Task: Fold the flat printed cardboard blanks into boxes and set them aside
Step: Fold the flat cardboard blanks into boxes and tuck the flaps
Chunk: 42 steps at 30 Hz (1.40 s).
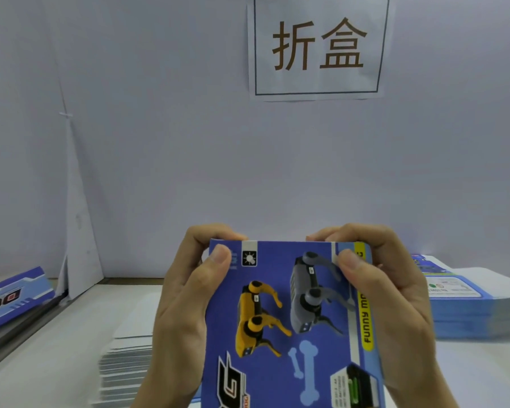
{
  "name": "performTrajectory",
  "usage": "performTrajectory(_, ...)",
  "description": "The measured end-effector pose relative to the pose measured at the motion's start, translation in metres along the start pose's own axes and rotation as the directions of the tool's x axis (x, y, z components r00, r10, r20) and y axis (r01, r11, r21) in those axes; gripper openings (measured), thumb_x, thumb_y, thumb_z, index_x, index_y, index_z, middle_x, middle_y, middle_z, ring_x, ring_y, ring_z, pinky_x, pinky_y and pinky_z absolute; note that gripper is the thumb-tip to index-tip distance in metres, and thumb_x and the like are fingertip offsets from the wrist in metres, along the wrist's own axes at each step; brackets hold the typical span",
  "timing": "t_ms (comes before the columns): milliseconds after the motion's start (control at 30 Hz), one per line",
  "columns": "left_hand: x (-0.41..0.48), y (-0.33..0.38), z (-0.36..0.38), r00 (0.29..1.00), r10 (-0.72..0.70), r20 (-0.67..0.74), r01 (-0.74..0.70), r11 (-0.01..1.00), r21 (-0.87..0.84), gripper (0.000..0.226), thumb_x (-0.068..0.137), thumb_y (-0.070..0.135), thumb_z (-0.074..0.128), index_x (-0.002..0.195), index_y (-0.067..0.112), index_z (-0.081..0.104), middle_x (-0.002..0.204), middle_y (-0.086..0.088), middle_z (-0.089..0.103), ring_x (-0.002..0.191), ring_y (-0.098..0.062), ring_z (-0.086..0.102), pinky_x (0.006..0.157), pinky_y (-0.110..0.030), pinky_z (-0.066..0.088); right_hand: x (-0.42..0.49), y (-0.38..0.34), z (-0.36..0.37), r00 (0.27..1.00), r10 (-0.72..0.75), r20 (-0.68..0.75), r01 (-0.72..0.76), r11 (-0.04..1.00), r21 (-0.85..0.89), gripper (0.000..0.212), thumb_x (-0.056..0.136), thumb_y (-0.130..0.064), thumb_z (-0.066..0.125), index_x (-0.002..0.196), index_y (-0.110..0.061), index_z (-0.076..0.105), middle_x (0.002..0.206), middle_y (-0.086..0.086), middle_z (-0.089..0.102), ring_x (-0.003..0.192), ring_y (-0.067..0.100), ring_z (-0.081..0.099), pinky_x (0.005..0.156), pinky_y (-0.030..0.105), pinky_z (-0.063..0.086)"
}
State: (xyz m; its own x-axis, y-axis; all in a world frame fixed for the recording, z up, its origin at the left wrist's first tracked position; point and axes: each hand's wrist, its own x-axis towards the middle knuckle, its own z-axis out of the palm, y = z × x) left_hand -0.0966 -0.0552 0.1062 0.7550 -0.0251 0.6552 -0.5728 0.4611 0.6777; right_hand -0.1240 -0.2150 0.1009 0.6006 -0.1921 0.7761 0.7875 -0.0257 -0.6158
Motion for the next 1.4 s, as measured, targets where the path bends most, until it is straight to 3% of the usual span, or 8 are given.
performTrajectory(467, 0.001, -0.002, -0.006, 0.998, -0.04, 0.047, 0.042, 0.998, -0.055, 0.007, 0.075, 0.029, 0.063, 0.078, 0.023, 0.063, 0.072, 0.005, 0.066, 0.06, -0.011, 0.067, 0.05, -0.019, 0.052, -0.001, -0.002, 0.001, 0.999, 0.016, 0.05, -0.019, 0.998, 0.061, 0.016, 0.08, -0.032, 0.058, 0.089, -0.026, 0.069, 0.087, 0.019, 0.063, 0.062, 0.019, 0.06, 0.054, 0.022, 0.052)
performTrajectory(667, 0.014, -0.008, -0.018, 0.982, -0.047, -0.182, 0.044, 0.999, -0.02, 0.004, 0.072, 0.03, 0.069, 0.075, 0.03, 0.067, 0.072, -0.003, 0.068, 0.056, -0.017, 0.066, 0.046, -0.028, 0.055, 0.008, 0.023, -0.001, 0.983, 0.162, 0.082, -0.151, 0.981, -0.124, 0.043, 0.068, -0.055, 0.055, 0.111, -0.058, 0.054, 0.121, -0.029, 0.059, 0.112, -0.012, 0.055, 0.08, 0.009, 0.045)
performTrajectory(800, 0.024, -0.017, -0.038, 0.886, 0.006, -0.463, 0.008, 1.0, 0.028, 0.007, 0.091, 0.032, 0.057, 0.085, 0.031, 0.061, 0.074, 0.003, 0.069, 0.058, -0.013, 0.066, 0.049, -0.023, 0.054, 0.007, 0.026, -0.018, 0.679, 0.608, 0.412, -0.541, 0.793, -0.28, 0.066, 0.051, -0.065, 0.064, 0.114, -0.07, 0.043, 0.112, -0.035, 0.058, 0.097, -0.016, 0.062, 0.077, 0.015, 0.051)
performTrajectory(900, 0.03, -0.026, -0.055, 0.795, -0.055, -0.605, 0.094, 0.995, 0.033, 0.018, 0.092, 0.036, 0.06, 0.093, 0.024, 0.047, 0.074, 0.003, 0.065, 0.053, -0.008, 0.065, 0.045, -0.021, 0.053, 0.009, 0.02, -0.031, 0.558, 0.562, 0.61, -0.473, 0.82, -0.323, 0.078, 0.073, -0.034, 0.078, 0.133, -0.061, 0.037, 0.133, -0.026, 0.055, 0.121, 0.005, 0.057, 0.091, 0.03, 0.054)
performTrajectory(1000, 0.031, -0.036, -0.062, 0.8, -0.171, -0.576, 0.23, 0.973, 0.031, 0.038, 0.092, 0.042, 0.056, 0.106, 0.007, 0.051, 0.086, -0.009, 0.066, 0.068, -0.021, 0.066, 0.058, -0.032, 0.054, 0.01, 0.024, -0.03, 0.651, 0.532, 0.541, -0.417, 0.847, -0.33, 0.064, 0.085, -0.013, 0.07, 0.136, -0.045, 0.047, 0.13, -0.015, 0.062, 0.116, 0.011, 0.062, 0.091, 0.033, 0.055)
performTrajectory(1133, 0.046, -0.043, -0.041, 0.94, -0.274, -0.204, 0.321, 0.913, 0.253, 0.012, 0.095, 0.023, 0.053, 0.095, 0.015, 0.062, 0.086, -0.001, 0.063, 0.074, 0.002, 0.063, 0.07, -0.018, 0.045, 0.014, 0.038, -0.023, 0.835, 0.55, -0.024, -0.544, 0.817, -0.192, 0.028, 0.089, 0.002, 0.061, 0.106, -0.02, 0.066, 0.087, -0.001, 0.076, 0.054, 0.004, 0.064, 0.042, 0.016, 0.043)
performTrajectory(1267, 0.029, -0.045, -0.029, 0.946, -0.286, 0.151, 0.178, 0.849, 0.497, 0.059, 0.079, 0.04, 0.072, 0.131, 0.037, 0.044, 0.114, 0.032, 0.062, 0.099, 0.022, 0.054, 0.074, 0.002, 0.04, 0.013, 0.045, -0.022, 0.829, 0.556, -0.058, -0.559, 0.822, -0.111, 0.042, 0.08, 0.001, 0.071, 0.109, -0.026, 0.057, 0.089, -0.012, 0.076, 0.073, 0.003, 0.07, 0.053, 0.015, 0.05)
performTrajectory(1400, 0.019, -0.042, -0.034, 0.986, -0.166, -0.024, 0.155, 0.845, 0.512, 0.03, 0.092, 0.039, 0.052, 0.121, 0.04, 0.058, 0.103, 0.033, 0.065, 0.091, 0.019, 0.057, 0.068, 0.002, 0.038, 0.014, 0.043, -0.02, 0.872, 0.484, -0.067, -0.488, 0.871, -0.055, 0.041, 0.076, 0.011, 0.069, 0.105, -0.018, 0.064, 0.1, -0.005, 0.076, 0.091, 0.006, 0.072, 0.066, 0.013, 0.053)
